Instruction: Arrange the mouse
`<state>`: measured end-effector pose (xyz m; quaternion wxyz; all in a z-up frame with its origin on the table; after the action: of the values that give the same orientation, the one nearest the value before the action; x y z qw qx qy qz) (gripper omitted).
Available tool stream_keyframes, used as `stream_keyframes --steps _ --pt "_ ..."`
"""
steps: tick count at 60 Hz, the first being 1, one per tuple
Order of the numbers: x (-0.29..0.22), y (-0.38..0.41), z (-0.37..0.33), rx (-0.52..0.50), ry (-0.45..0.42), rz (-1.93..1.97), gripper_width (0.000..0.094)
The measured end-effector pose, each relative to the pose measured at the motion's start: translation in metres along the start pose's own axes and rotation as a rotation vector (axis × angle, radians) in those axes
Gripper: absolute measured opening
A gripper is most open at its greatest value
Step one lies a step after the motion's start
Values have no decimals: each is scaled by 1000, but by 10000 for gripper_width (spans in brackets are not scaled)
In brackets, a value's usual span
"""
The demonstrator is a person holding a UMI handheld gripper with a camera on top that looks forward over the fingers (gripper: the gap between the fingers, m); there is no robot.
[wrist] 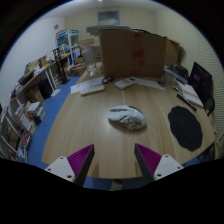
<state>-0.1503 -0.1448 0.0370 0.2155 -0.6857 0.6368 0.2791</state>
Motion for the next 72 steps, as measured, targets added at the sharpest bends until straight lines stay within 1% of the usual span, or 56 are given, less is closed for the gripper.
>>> stream_keyframes --steps 5,10,18,21,24,28,35,44,45,50,55,60,62,65,68,70,72 --pt "-15 -22 17 -16 6 1 833" --pt "-33 -43 35 -31 -18 -47 836" --pt "-43 -75 66 -18 -21 -134 837" --pt "-49 -75 72 -59 -38 -150 836" --pt "-55 -74 77 -92 -42 -163 860" --pt "-65 -76 87 -115 -67 -177 855" --pt "-83 -80 103 -108 -95 -167 852" --pt "-103 -82 121 -63 -141 -113 851" --pt "-103 -81 122 -59 -142 -110 844" --pt "-105 -78 124 -37 -157 -89 535" --pt "-103 -77 124 0 -159 -20 504" --pt "-104 -77 124 34 -95 19 463" --pt "-104 -77 124 47 -78 33 433" --pt "-107 -72 123 60 -69 35 411" --pt "-107 -65 118 71 -52 -3 409" --pt "-112 -58 109 77 -61 -34 406" --pt "-123 -51 95 76 -91 -34 405"
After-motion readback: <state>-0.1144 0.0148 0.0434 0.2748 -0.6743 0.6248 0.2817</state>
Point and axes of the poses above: the point between the fingertips, and its own axes, seen from behind it with the camera up: y to the left, x down, z forward, the way the camera looks, the point moved 4 cm from there along -z, backward, against the way the camera looks, and after that the axes turned 2 degrees about y, right-handed, at the moved point
